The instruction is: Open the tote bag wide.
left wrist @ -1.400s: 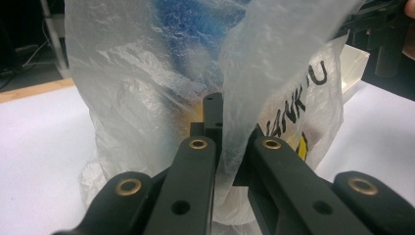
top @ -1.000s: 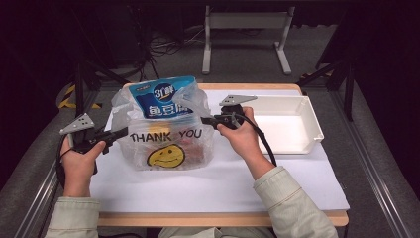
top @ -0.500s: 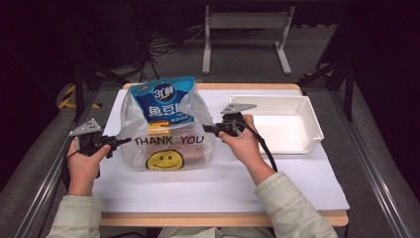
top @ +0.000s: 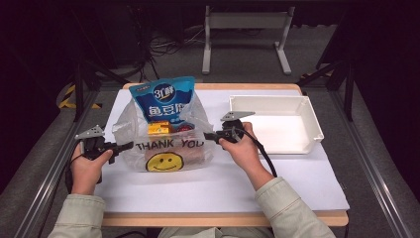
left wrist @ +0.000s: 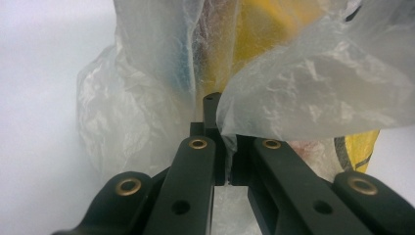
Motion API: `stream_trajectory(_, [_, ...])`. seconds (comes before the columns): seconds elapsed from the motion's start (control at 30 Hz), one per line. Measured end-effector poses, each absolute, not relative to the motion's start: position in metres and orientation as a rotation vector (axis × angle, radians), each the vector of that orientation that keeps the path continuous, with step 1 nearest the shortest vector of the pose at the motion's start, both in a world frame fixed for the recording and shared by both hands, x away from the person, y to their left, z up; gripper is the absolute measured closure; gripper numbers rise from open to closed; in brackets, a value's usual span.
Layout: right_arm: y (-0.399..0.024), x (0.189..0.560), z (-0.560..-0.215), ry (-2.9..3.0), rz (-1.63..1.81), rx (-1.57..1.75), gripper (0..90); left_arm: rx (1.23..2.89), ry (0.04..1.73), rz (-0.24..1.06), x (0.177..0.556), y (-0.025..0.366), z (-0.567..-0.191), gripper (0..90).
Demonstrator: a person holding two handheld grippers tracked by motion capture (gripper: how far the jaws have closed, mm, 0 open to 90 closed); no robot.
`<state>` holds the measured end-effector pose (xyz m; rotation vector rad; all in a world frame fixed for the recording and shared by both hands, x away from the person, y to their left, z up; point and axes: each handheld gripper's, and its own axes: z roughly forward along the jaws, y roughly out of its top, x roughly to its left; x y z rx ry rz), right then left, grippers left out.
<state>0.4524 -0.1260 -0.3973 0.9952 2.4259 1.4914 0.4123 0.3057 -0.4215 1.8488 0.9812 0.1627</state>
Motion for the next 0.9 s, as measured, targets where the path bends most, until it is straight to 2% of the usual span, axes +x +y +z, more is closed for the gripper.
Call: stream_trajectory(0.9, [-0.131,0.444,-0.417,2.461,1.472,1.038,89.8,1.904,1.018,0.125,0.404,0.308,-0.433,89.0])
